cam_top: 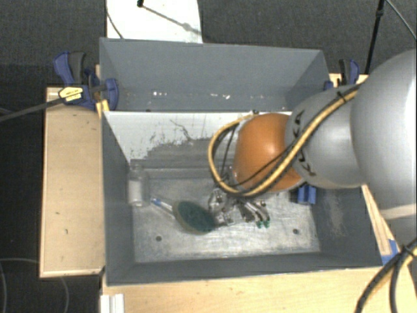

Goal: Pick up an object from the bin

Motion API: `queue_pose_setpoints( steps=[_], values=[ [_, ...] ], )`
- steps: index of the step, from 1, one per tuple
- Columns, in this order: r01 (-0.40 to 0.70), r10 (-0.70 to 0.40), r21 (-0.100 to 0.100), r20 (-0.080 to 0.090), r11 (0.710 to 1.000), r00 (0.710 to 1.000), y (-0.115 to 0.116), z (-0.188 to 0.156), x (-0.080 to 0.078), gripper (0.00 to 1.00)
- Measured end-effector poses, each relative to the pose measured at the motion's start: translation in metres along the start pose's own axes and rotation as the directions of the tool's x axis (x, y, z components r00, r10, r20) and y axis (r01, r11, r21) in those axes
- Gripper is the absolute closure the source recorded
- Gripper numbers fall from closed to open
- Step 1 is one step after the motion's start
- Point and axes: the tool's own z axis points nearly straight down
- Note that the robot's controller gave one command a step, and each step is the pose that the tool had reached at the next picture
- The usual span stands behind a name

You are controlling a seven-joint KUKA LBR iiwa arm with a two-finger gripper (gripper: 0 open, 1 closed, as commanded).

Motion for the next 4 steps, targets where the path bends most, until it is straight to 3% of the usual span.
queue_pose_setpoints(
  steps=[1,2,3,4],
  values=[
    [0.000,0.000,0.000,-0.005,1.000,1.000,0.000,0.002,0.002,0.00],
    [-0.158,0.158,0.001,-0.004,0.987,0.987,0.014,0.002,-0.035,0.00],
    [0.159,-0.159,-0.004,-0.008,0.987,0.987,0.097,0.003,-0.004,0.00],
    [0.224,-0.224,0.001,-0.006,0.975,0.975,0.131,-0.002,-0.008,0.00]
  ],
)
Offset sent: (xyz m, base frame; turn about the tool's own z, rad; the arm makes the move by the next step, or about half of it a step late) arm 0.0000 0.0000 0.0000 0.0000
